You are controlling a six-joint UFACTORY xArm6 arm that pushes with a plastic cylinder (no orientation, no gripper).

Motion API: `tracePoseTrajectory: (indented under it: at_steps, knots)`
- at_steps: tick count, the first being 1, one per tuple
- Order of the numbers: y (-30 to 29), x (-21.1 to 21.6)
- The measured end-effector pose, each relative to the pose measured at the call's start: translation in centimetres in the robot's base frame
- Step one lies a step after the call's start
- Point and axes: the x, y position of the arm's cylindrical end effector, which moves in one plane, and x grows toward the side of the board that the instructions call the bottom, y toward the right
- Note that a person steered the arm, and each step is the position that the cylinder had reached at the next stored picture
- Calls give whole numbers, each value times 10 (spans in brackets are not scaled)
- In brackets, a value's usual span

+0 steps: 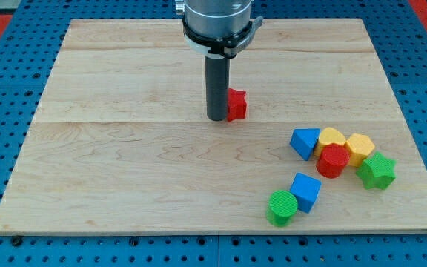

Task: Push the green circle left and up

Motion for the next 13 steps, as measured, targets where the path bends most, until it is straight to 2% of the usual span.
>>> tracePoseTrajectory:
  at_steps: [1, 2, 3, 4, 6, 8, 10, 12, 13]
  knots:
    - [-4, -4]
    - [2, 37]
    - [37, 68]
    - [44, 69]
    - [95, 82]
    - [104, 85]
    - [132, 113]
    - [140, 120]
    - [162, 131]
